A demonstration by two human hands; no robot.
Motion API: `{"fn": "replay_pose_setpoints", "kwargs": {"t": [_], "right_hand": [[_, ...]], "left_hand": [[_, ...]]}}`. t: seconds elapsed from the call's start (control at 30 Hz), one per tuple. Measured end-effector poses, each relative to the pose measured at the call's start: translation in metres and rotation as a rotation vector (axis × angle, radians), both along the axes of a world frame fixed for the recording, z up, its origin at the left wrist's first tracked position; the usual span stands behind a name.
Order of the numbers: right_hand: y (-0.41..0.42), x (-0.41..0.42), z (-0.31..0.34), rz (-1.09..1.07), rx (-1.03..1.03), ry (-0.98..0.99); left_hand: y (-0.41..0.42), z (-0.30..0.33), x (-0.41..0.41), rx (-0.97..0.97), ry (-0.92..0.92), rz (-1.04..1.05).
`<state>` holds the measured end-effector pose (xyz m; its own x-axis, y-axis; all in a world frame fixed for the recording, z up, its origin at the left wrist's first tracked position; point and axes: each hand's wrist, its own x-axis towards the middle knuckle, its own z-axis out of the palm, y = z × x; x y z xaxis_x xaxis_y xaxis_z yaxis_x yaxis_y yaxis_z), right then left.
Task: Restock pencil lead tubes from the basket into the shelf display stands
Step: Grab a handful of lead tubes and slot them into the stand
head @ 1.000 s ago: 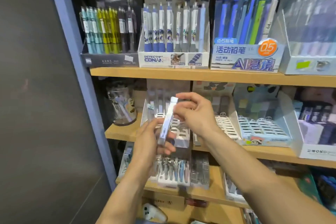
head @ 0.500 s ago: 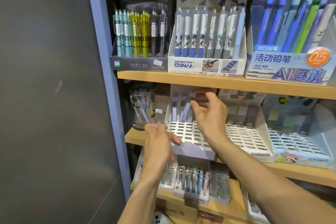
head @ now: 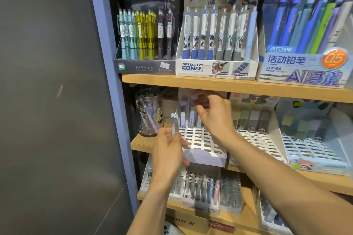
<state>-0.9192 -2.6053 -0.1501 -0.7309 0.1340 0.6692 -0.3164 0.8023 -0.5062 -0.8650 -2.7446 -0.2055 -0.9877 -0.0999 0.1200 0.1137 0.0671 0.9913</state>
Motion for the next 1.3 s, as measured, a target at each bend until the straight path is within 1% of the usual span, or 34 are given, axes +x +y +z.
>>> {"fn": "replay_pose_setpoints", "kwargs": {"t": [0.13, 0.17, 0.3, 0.43, 0.5, 0.57, 0.63, 0.67, 0.73, 0.8, 0.9, 0.97, 1.03, 1.13, 1.23, 1.3], "right_hand": [[-0.008, 0.001, -0.001, -0.059, 0.254, -0.009], [-0.009, 0.003, -0.002, -0.081, 0.288, -0.012], [-0.005, 0.003, -0.006, -0.145, 0.301, -0.028], [-0.001, 0.003, -0.015, -0.108, 0.306, -0.102], [0.001, 0.007, -0.017, -0.085, 0.199, -0.07], [-0.003, 0.019, -0.015, 0.029, -0.091, -0.058], [-0.008, 0.031, -0.012, 0.219, -0.387, -0.19], [-0.009, 0.034, -0.014, 0.297, -0.479, -0.262], [-0.006, 0.038, -0.017, 0.383, -0.576, -0.33], [0.0, 0.043, -0.018, 0.425, -0.682, -0.334], [0.012, 0.055, -0.019, 0.47, -0.88, -0.351], [0.019, 0.06, -0.023, 0.463, -0.95, -0.373], [0.026, 0.063, -0.026, 0.433, -1.011, -0.392], [0.031, 0.066, -0.029, 0.437, -1.09, -0.417], [0.033, 0.069, -0.029, 0.449, -1.091, -0.404], [0.035, 0.072, -0.028, 0.466, -1.037, -0.381]], "left_hand": [[0.001, 0.0, 0.0, 0.011, 0.005, 0.005], [0.0, 0.0, 0.0, 0.016, 0.004, 0.005], [0.0, 0.002, 0.003, 0.042, 0.003, -0.006], [0.0, 0.002, 0.004, 0.073, -0.006, -0.016], [0.0, 0.002, 0.003, 0.097, 0.0, -0.046], [0.0, 0.002, 0.002, 0.125, 0.016, -0.094], [0.0, 0.003, 0.002, 0.129, 0.037, -0.127], [0.001, 0.004, 0.003, 0.128, 0.048, -0.133], [0.003, 0.007, 0.007, 0.126, 0.061, -0.129], [0.003, 0.009, 0.011, 0.152, 0.062, -0.149], [0.004, 0.01, 0.018, 0.216, 0.045, -0.258], [0.007, 0.008, 0.02, 0.201, 0.055, -0.258], [0.011, 0.005, 0.021, 0.185, 0.08, -0.187], [0.017, 0.002, 0.023, 0.067, 0.125, -0.075], [0.023, 0.001, 0.026, 0.053, 0.112, -0.053], [0.025, 0.0, 0.026, 0.057, 0.107, -0.042]]}}
